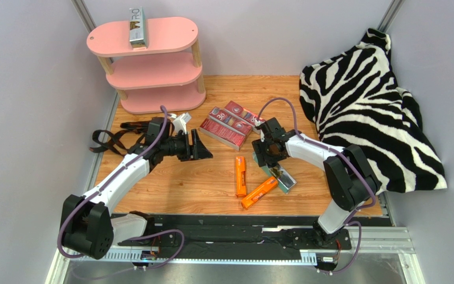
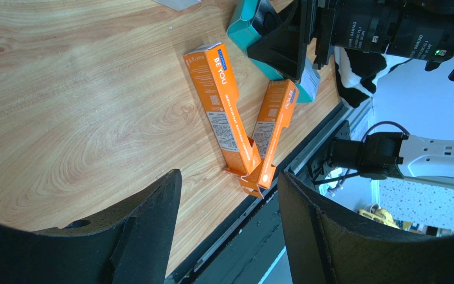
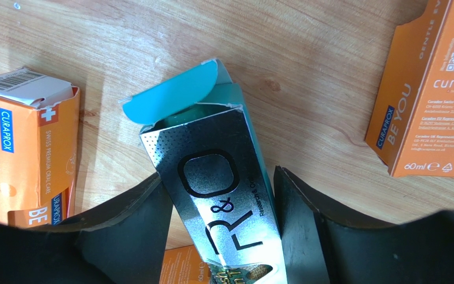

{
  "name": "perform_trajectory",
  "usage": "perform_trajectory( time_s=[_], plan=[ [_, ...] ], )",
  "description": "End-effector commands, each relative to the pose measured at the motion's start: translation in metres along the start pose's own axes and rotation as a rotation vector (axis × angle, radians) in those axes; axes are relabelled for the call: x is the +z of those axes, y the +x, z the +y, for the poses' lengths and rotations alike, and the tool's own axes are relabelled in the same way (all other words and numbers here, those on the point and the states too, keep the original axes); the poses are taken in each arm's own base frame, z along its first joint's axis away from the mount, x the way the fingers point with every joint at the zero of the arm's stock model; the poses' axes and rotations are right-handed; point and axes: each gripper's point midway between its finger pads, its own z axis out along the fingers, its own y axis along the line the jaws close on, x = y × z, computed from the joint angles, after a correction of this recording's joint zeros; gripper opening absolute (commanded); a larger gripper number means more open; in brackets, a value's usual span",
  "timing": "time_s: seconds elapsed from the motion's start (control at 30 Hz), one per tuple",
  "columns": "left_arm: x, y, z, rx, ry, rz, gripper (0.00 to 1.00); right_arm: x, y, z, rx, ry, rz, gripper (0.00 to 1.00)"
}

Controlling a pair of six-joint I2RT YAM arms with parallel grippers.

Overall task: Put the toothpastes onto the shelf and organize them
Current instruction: Pick up the toothpaste from the center of the board.

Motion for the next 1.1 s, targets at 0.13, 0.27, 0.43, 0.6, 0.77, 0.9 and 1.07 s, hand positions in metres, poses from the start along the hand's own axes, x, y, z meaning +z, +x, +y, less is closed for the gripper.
perform_trajectory(
  time_s=[0.13, 0.27, 0.43, 0.6, 0.77, 0.9, 1.07],
  plan=[
    [-0.015, -0.014, -0.025, 0.086, 0.052, -0.052, 0.7, -0.013, -0.021, 0.004, 0.052, -0.015, -0.069, 0.54],
    [-0.02, -0.018, -0.032, 0.105, 0.06, -0.075, 0.7, -0.032, -0.035, 0.017, 0.075, -0.083, -0.154, 0.5],
    [-0.024, -0.026, -0.04, 0.128, 0.076, -0.094, 0.7, -0.064, -0.054, 0.019, 0.12, -0.106, -0.286, 0.44],
    [-0.023, -0.031, -0.054, 0.17, 0.103, -0.099, 0.7, -0.1, -0.071, 0.02, 0.187, -0.133, -0.423, 0.44],
    [-0.019, -0.035, -0.079, 0.263, 0.127, -0.099, 0.7, -0.129, -0.08, 0.013, 0.313, -0.133, -0.57, 0.43],
    [-0.01, -0.032, -0.101, 0.361, 0.135, -0.093, 0.69, -0.162, -0.084, 0.002, 0.426, -0.13, -0.708, 0.43],
    [0.003, -0.022, -0.122, 0.498, 0.116, -0.091, 0.69, -0.198, -0.084, -0.001, 0.573, -0.209, -0.85, 0.43]
  ],
)
